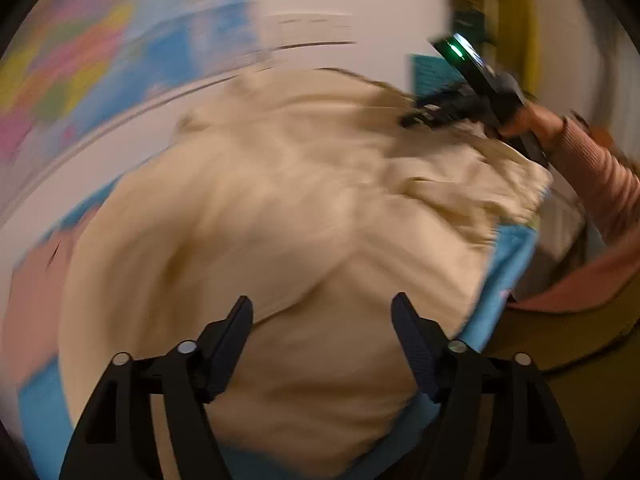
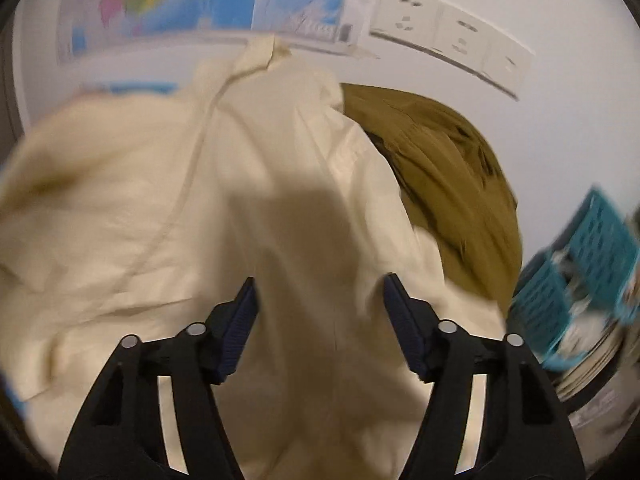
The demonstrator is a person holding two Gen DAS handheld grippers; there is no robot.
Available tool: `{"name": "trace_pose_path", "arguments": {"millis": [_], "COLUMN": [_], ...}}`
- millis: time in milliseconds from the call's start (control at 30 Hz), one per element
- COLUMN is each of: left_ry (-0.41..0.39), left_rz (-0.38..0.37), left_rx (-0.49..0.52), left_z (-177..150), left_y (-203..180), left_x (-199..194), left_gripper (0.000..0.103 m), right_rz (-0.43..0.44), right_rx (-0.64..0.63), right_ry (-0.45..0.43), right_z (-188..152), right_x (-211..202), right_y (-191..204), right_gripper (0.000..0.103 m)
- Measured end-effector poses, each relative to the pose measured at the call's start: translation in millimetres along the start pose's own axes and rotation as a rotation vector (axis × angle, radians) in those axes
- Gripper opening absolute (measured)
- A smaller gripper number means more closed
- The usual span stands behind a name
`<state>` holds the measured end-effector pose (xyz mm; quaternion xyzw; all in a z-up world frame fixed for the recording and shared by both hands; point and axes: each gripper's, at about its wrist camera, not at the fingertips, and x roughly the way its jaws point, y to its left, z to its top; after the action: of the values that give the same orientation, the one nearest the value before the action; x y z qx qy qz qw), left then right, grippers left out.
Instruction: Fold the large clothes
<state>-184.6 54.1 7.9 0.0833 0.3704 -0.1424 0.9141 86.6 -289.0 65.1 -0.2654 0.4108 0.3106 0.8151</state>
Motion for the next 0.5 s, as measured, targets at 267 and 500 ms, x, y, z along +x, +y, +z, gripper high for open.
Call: {"name": "trace_pose_path", "arguments": {"millis": [267, 500], "left_ry": [0.066, 0.119], "left_rz": [0.001, 0.099], "left_rx": [-0.249, -0.358], "left_z": [-26.2, -17.1], "left_y": [66.7, 89.8], "left_x": [9.9, 42.1], "left_gripper": [0.074, 0.074], "right_rz": [0.044, 0.024], "right_rx": [0.010, 0.022], "right_ry": [-0.031, -0.060], "right_z": [26.2, 31.8], "right_x": [8.6, 25.9], "right_y": [-10.7, -14.8], "right_gripper": [0.004, 0.005]}}
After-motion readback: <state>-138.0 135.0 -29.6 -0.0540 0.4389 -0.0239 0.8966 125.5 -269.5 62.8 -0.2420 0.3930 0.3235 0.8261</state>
